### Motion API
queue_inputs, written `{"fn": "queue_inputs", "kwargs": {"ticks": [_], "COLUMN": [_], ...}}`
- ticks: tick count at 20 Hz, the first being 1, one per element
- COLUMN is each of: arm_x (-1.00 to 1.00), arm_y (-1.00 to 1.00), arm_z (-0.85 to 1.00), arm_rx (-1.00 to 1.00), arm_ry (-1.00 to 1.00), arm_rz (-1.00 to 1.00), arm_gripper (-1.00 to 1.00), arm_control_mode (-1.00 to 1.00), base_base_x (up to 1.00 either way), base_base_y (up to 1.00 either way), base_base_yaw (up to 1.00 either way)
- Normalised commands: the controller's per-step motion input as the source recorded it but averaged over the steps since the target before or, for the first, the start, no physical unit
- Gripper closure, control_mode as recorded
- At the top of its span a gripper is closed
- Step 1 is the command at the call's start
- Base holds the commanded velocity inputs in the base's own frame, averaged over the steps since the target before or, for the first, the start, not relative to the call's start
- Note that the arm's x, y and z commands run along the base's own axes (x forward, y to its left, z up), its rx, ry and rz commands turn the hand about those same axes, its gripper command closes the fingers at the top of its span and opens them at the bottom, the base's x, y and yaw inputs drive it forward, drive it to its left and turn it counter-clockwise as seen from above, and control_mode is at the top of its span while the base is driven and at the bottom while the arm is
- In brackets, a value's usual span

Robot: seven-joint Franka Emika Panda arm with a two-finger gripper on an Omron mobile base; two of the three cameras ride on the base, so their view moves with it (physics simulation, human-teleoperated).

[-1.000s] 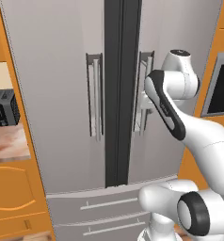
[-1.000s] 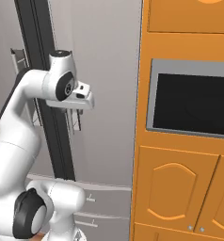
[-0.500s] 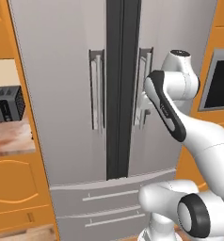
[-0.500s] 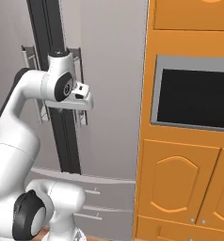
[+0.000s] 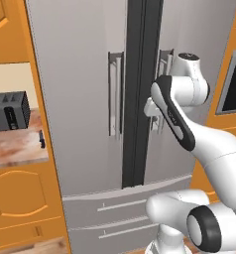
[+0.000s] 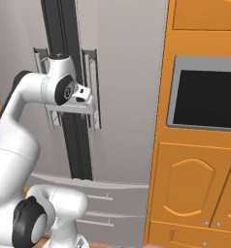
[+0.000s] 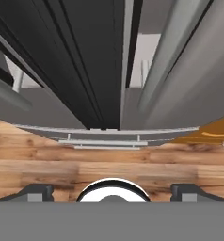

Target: Retrieve the butter from the fridge and place it on a plate on the dining table. Then retrieve the butter knife by the fridge and place it near the plate.

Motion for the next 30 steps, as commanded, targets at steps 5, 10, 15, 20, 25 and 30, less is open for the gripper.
{"fn": "queue_inputs", "kwargs": {"ticks": [5, 10, 15, 20, 25, 30], "arm_x": [0.0, 0.0, 0.0, 0.0, 0.0, 0.04], "arm_y": [0.0, 0.0, 0.0, 0.0, 0.0, -0.04], "arm_z": [0.0, 0.0, 0.0, 0.0, 0.0, 0.0], "arm_rx": [0.0, 0.0, 0.0, 0.0, 0.0, 0.0], "arm_ry": [0.0, 0.0, 0.0, 0.0, 0.0, 0.0], "arm_rz": [0.0, 0.0, 0.0, 0.0, 0.0, 0.0], "arm_gripper": [-1.0, -1.0, -1.0, -1.0, -1.0, -1.0], "arm_control_mode": [1.0, 1.0, 1.0, 1.0, -1.0, -1.0], "base_base_x": [-0.2, -0.43, -0.35, -0.19, 0.0, 0.0], "base_base_y": [0.01, 0.0, 0.0, 0.04, 0.0, 0.0], "base_base_yaw": [0.0, 0.0, 0.0, 0.0, 0.0, 0.0]}}
